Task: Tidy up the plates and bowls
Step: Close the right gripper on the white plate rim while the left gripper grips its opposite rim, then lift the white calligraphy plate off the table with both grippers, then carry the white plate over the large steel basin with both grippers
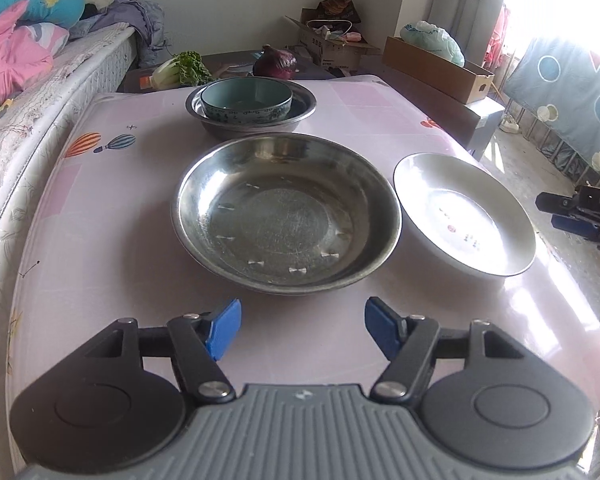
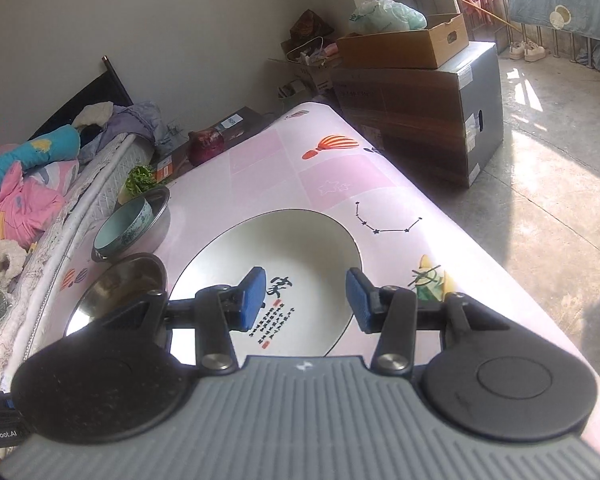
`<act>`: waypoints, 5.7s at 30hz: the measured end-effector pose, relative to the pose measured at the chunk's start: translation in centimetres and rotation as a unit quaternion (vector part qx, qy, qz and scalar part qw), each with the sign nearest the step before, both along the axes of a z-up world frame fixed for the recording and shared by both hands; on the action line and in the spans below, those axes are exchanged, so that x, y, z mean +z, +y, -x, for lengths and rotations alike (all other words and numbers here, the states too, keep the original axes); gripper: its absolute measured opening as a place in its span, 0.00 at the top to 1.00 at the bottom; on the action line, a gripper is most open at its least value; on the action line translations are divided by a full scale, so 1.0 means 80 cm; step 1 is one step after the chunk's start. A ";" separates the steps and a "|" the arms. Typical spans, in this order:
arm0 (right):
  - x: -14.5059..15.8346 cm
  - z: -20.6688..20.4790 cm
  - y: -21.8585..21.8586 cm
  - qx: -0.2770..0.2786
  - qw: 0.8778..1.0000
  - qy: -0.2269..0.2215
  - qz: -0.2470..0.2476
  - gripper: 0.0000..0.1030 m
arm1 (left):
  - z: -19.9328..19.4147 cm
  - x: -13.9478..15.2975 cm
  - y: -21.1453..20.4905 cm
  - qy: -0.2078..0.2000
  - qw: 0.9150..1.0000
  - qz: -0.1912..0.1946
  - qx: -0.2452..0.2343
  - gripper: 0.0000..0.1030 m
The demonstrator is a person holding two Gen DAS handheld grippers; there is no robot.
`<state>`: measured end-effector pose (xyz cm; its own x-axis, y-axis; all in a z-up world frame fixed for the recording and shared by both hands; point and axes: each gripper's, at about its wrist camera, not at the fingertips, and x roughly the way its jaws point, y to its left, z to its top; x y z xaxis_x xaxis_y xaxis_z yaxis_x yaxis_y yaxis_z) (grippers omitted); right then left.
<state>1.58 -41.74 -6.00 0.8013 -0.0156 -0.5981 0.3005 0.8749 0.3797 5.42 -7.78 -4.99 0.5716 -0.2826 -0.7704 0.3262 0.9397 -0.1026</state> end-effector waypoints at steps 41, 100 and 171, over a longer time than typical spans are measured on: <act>-0.074 -0.111 -0.099 0.195 0.970 0.043 -0.138 0.85 | -0.024 -0.054 -0.147 0.022 0.994 0.094 0.055 0.69; -0.056 0.078 0.051 0.119 0.992 0.043 -0.026 0.82 | 0.067 -0.046 -0.060 0.007 1.000 0.006 -0.019 0.64; -0.057 0.084 0.084 0.130 0.989 0.025 0.070 0.73 | 0.053 -0.050 -0.080 -0.007 1.000 -0.010 -0.009 0.44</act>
<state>-5.13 -34.99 -10.59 0.7590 0.1014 -0.6432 0.0741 0.9679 0.2400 1.20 -14.21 -8.98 0.5770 -0.2786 -0.7678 0.3449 0.9352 -0.0801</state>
